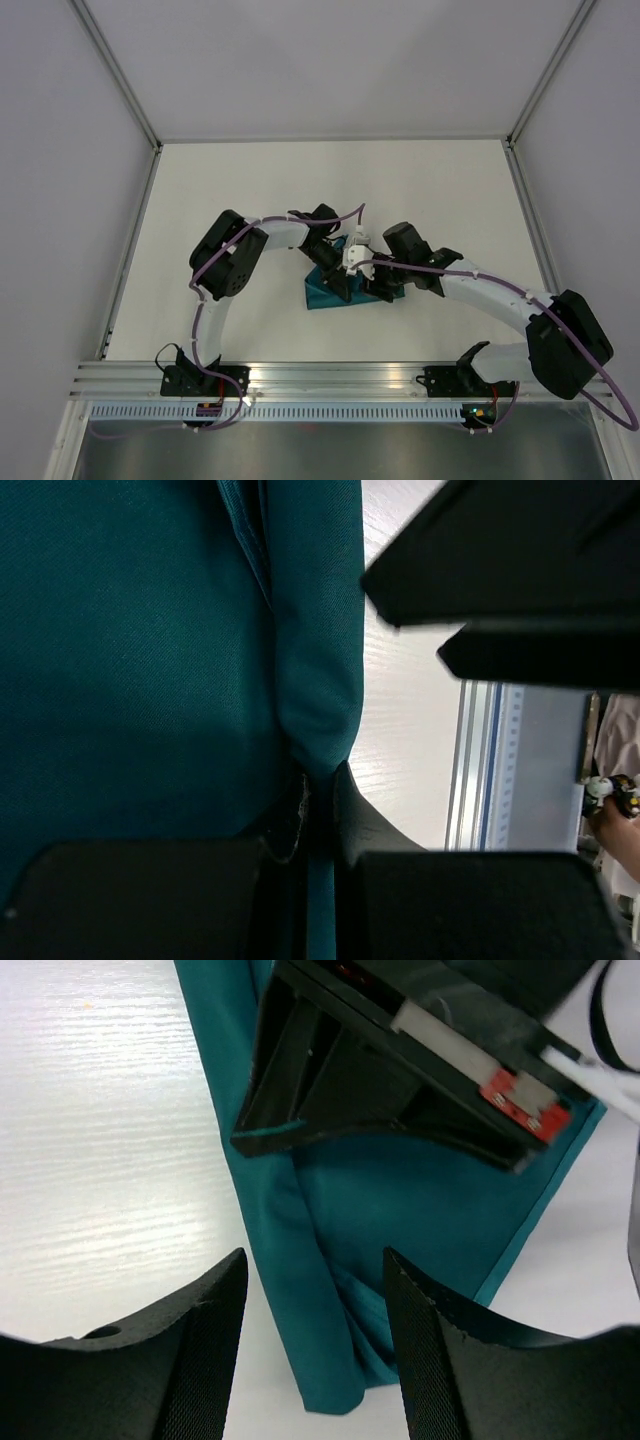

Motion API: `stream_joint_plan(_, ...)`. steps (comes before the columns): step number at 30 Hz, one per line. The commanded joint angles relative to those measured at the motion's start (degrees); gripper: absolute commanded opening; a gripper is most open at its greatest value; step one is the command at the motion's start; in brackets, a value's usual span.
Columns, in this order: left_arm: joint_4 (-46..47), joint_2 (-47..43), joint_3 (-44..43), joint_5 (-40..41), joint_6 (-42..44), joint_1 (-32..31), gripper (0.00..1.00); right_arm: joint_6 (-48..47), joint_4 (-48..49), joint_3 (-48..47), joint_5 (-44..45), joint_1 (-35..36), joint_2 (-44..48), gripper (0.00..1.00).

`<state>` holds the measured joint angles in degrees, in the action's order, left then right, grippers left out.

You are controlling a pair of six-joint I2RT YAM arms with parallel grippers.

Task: Fold the napkin, place the utensils inside, and roll it up
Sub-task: Roll the napkin at the center of the board.

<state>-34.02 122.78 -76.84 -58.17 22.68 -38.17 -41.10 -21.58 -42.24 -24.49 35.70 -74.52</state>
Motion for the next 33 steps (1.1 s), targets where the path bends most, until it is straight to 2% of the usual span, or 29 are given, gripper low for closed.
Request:
stream_joint_plan(1,-3.51,2.99,-0.94,0.96,-0.09,0.55,0.02,-1.44,5.50,-0.12,6.20,5.14,-2.38,0.63)
stream_joint_plan(9,-5.61,4.66,-2.44,-0.10,0.44,1.26,0.02,-2.40,6.90,0.40,11.92,14.47,-8.36,0.63)
stream_joint_plan(15,-6.41,5.01,-3.05,-0.63,0.79,1.43,0.02,-2.49,8.49,0.75,14.74,15.71,-10.99,0.62)
stream_joint_plan(21,-6.94,4.92,-3.41,-0.80,1.05,1.43,0.02,-2.76,8.23,0.84,14.82,15.80,-12.49,0.51)
stream_joint_plan(23,-7.20,4.84,-3.58,-0.80,1.14,1.43,0.04,-2.76,7.87,0.84,14.74,15.80,-13.01,0.42)
stream_joint_plan(24,-7.64,4.75,-4.10,-0.80,1.14,1.52,0.10,-2.76,7.70,0.76,14.73,15.80,-13.19,0.38)
stream_joint_plan(25,-7.81,4.57,-4.46,-0.80,1.14,1.44,0.14,-2.76,7.35,0.67,14.65,15.89,-13.37,0.30)
stream_joint_plan(26,-8.25,4.40,-4.63,-0.80,1.14,1.52,0.23,-2.76,7.17,0.58,14.39,15.80,-13.54,0.26)
stream_joint_plan(28,-8.43,3.78,-5.42,-0.80,0.44,1.87,0.31,-2.58,6.82,0.32,14.03,15.89,-13.63,0.16)
stream_joint_plan(29,-8.34,3.00,-5.78,-0.89,0.09,1.96,0.39,-2.58,6.56,0.23,13.86,15.89,-13.63,0.15)
stream_joint_plan(33,-8.52,0.53,-7.88,-1.33,-1.32,3.36,0.48,-2.49,4.80,-0.74,12.11,15.63,-14.25,0.11)
